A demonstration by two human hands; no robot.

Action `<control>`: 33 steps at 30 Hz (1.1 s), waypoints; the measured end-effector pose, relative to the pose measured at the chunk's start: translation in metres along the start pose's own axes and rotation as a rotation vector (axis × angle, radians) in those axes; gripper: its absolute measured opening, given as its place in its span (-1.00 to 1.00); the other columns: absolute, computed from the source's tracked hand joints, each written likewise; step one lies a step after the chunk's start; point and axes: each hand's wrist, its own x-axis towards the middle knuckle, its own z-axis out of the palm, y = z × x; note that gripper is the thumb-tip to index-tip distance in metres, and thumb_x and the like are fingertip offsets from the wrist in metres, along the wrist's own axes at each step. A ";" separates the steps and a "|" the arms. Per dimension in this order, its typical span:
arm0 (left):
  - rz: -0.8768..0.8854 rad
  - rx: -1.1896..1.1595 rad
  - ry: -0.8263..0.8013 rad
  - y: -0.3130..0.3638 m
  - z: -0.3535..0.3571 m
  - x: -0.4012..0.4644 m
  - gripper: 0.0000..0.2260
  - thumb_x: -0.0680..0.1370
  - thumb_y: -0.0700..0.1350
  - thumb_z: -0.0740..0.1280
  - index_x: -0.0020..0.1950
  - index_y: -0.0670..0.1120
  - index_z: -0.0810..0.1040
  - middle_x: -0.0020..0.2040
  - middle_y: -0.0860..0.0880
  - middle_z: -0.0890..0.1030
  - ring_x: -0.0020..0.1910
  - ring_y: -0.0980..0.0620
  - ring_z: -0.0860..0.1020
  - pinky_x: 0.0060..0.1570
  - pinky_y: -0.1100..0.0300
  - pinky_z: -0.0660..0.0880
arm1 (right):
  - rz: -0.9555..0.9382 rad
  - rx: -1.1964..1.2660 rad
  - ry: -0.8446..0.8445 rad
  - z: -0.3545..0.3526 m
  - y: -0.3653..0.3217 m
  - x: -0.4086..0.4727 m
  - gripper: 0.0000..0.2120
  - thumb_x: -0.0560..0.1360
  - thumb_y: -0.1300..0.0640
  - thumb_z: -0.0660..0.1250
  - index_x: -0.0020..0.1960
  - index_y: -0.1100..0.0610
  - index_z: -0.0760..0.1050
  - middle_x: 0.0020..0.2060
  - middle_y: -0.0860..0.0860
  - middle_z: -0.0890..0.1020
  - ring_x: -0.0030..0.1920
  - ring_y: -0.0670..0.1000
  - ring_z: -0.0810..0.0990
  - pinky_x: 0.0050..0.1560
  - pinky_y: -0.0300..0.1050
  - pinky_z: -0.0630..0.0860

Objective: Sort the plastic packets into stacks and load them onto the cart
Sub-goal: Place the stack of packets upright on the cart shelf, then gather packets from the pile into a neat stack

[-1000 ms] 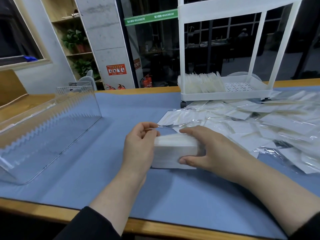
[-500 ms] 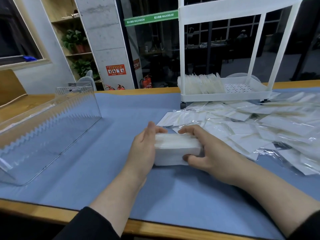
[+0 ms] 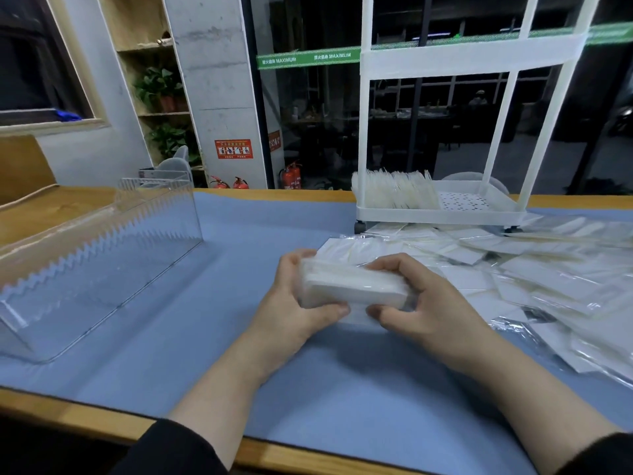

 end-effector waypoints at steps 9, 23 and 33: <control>-0.044 0.233 -0.076 0.001 -0.005 0.000 -0.61 0.37 -0.07 0.43 0.10 0.26 0.44 -0.18 0.06 0.57 -0.27 0.08 0.46 -0.26 0.11 0.45 | 0.051 -0.141 -0.082 0.002 0.008 0.002 -0.66 0.47 0.14 0.44 0.12 -0.22 0.47 -0.12 -0.24 0.59 -0.21 -0.20 0.52 -0.22 -0.35 0.39; 0.147 0.292 -0.280 0.069 0.023 0.059 -0.60 0.47 -0.25 0.48 0.10 0.22 0.51 -0.12 0.09 0.64 -0.16 0.14 0.58 -0.14 0.28 0.51 | 0.115 -0.550 -0.243 -0.089 -0.056 0.035 -0.84 0.44 -0.16 0.46 -0.16 -0.18 0.50 -0.28 -0.22 0.56 -0.29 -0.17 0.50 -0.28 -0.24 0.42; 0.261 0.035 0.248 0.052 0.052 0.149 -0.90 0.60 0.03 0.40 0.11 0.14 0.59 -0.01 0.21 0.67 0.05 0.28 0.59 0.06 0.26 0.49 | 0.313 -0.644 0.175 -0.173 -0.018 0.094 -0.75 0.47 -0.07 0.46 -0.12 0.12 0.60 -0.30 0.11 0.57 -0.37 0.04 0.43 -0.41 -0.14 0.37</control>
